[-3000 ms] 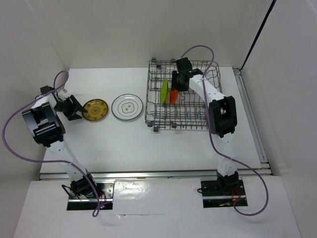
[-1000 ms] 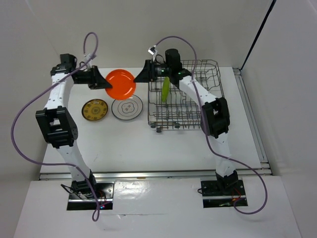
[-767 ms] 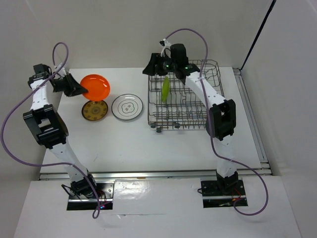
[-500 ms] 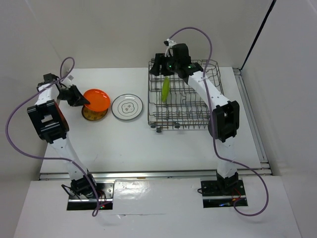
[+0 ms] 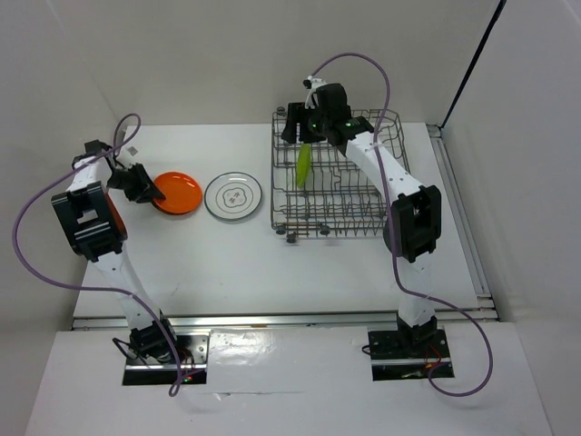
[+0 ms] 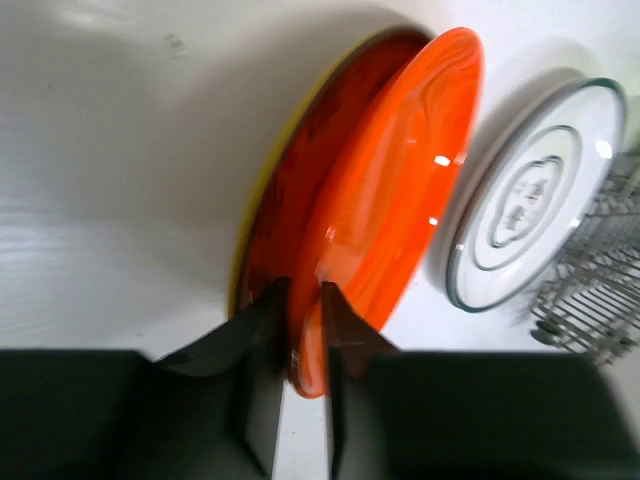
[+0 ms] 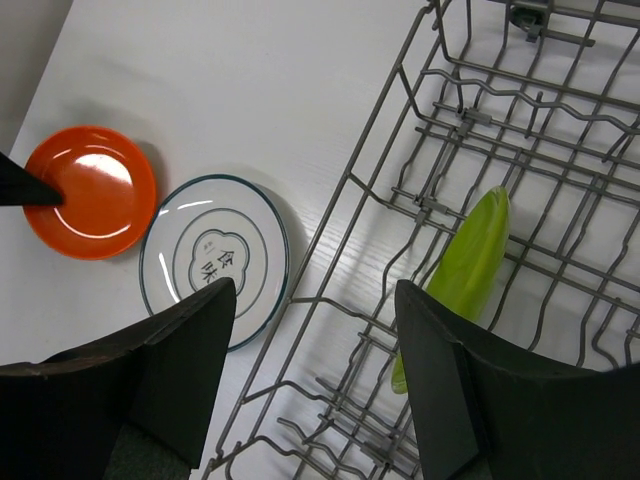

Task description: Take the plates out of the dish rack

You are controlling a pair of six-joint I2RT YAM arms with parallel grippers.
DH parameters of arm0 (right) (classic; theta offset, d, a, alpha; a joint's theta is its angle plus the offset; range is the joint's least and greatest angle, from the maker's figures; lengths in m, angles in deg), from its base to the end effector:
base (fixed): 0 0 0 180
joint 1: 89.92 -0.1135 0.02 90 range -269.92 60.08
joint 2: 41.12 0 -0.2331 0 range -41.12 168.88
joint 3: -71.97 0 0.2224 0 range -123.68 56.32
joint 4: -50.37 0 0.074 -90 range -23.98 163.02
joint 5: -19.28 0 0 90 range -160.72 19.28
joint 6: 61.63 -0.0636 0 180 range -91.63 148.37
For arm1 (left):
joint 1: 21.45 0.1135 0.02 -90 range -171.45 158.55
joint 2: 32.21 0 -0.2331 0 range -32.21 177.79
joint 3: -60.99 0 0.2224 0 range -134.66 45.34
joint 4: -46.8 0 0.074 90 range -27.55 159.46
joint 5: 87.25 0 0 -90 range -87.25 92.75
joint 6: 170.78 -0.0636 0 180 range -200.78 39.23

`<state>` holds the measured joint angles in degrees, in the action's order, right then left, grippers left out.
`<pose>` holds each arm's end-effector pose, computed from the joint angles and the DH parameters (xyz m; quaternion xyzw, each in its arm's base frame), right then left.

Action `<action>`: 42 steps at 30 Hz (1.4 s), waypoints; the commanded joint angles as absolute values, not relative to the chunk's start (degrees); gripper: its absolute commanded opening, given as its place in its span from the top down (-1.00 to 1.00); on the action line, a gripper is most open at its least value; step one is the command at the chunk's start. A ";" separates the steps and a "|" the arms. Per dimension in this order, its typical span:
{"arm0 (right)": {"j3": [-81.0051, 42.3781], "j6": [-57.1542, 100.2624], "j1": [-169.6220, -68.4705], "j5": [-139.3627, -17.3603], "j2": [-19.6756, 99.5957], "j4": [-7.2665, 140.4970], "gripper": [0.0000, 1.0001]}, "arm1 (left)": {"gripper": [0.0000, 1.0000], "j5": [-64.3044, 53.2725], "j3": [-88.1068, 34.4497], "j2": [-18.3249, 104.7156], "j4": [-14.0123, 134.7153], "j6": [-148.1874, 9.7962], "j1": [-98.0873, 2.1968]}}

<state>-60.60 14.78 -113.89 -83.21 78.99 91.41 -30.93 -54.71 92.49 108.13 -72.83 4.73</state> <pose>0.4272 0.2050 0.2980 -0.1326 0.8461 0.2520 0.4505 0.3881 0.1515 0.1508 -0.2294 0.9161 -0.2559 0.2066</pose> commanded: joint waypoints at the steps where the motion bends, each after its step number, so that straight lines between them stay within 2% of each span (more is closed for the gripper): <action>1: -61.72 16.50 -114.09 -81.36 73.84 92.04 -0.45 | 0.32 -26.26 -53.54 91.10 109.56 -73.30 5.01; 2: -61.72 16.50 -114.09 -80.75 73.32 92.04 -0.45 | 0.15 -25.48 -53.54 90.58 109.56 -73.91 5.01; 4: -61.72 17.03 -114.09 -80.04 73.31 92.04 -0.47 | 0.06 -24.68 -53.54 90.57 110.88 -73.92 5.01; 8: -62.33 18.17 -114.09 -78.46 73.31 93.09 -0.47 | -0.04 -22.57 -53.54 90.57 112.11 -74.45 5.01; 10: -63.20 18.17 -114.09 -73.91 73.31 95.88 -0.49 | -0.10 -22.05 -53.54 90.57 112.11 -74.45 5.01; 13: -66.63 16.86 -114.09 -65.31 75.50 101.67 -0.49 | -0.13 -20.82 -53.54 90.05 112.64 -74.45 5.01; 18: -70.85 16.25 -114.09 -62.11 81.83 109.43 -0.55 | -0.28 -19.67 -56.96 90.65 115.27 -75.58 5.01; 23: -70.34 15.19 -114.70 -66.41 85.00 109.27 -0.60 | -0.35 -17.29 -58.46 90.66 117.12 -76.82 5.01; 34: -71.48 15.19 -115.23 -66.41 91.59 108.04 -0.60 | -0.40 -14.83 -58.46 90.05 117.30 -78.49 3.25; 42: -69.80 14.66 -116.37 -67.82 93.26 107.42 -0.47 | -0.55 -5.88 -63.02 92.41 119.31 -83.41 0.18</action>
<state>-69.70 15.37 -115.26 -67.26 93.14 108.89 -10.42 -59.12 92.49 117.33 -80.22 2.06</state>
